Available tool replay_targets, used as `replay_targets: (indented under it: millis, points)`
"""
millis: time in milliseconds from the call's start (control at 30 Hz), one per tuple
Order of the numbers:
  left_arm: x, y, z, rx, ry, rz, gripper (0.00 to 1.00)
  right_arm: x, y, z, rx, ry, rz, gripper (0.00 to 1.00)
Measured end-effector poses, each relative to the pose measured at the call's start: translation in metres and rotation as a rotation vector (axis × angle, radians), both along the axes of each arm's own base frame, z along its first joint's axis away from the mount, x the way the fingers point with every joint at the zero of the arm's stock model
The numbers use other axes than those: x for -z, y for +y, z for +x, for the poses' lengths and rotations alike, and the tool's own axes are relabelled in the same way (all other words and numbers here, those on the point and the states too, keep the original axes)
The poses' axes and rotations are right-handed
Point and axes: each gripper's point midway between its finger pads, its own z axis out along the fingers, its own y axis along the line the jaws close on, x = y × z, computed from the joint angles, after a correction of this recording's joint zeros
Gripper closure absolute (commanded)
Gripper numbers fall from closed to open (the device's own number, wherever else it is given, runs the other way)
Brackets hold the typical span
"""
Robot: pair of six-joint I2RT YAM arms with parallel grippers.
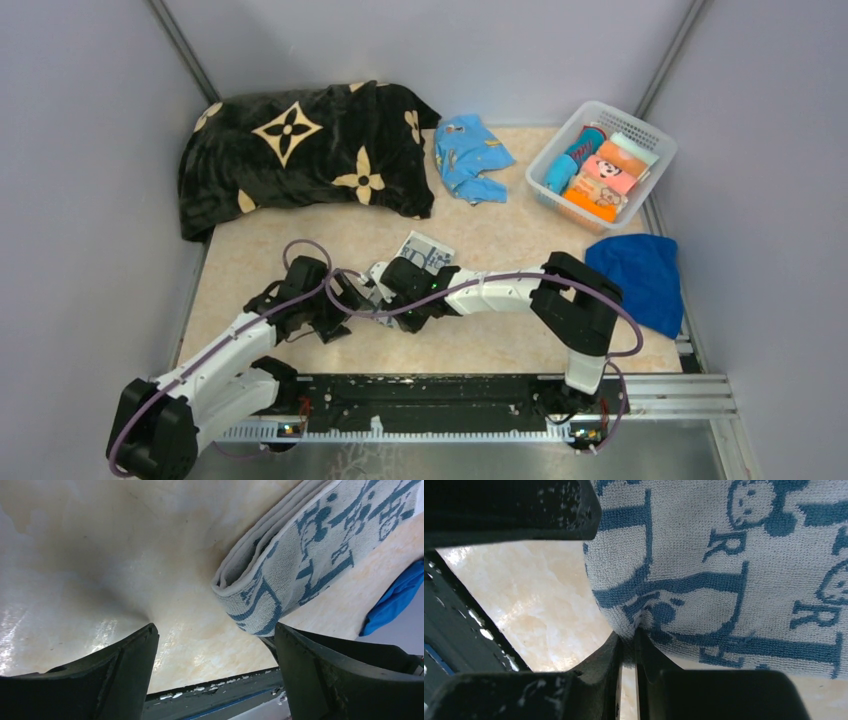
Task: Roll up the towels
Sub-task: Roll the towel at the center of the board.
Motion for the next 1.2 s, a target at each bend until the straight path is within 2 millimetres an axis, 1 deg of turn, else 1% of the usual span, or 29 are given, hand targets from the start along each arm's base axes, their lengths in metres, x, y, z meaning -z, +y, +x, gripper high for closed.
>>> replay_targets:
  millis: [233, 467, 867, 933, 967, 1033, 1100, 1200]
  points:
    - [0.01, -0.008, -0.004, -0.028, 0.03, -0.075, 0.29, -0.002, 0.009, -0.003, 0.08, 0.05, 0.045, 0.89]
    - [0.014, -0.016, 0.005, -0.051, 0.028, -0.115, 0.45, -0.001, 0.014, -0.003, 0.128, 0.094, 0.096, 0.89]
    - [0.02, -0.013, 0.018, -0.101, -0.008, -0.102, 0.58, -0.002, 0.011, -0.005, 0.136, 0.092, 0.13, 0.88]
    - [0.021, -0.013, 0.02, -0.106, -0.012, -0.103, 0.64, -0.002, 0.011, -0.006, 0.135, 0.093, 0.131, 0.88]
    - [0.021, -0.013, 0.021, -0.107, -0.014, -0.104, 0.68, -0.002, 0.011, -0.006, 0.135, 0.092, 0.131, 0.86]
    - [0.022, -0.014, 0.022, -0.109, -0.014, -0.105, 0.75, -0.002, 0.011, -0.006, 0.133, 0.093, 0.132, 0.77]
    - [0.024, -0.014, 0.023, -0.111, -0.01, -0.104, 0.79, -0.003, 0.012, -0.006, 0.128, 0.094, 0.134, 0.71]
    - [0.025, -0.014, 0.023, -0.111, -0.009, -0.103, 0.82, -0.007, 0.011, -0.007, 0.106, 0.082, 0.137, 0.65]
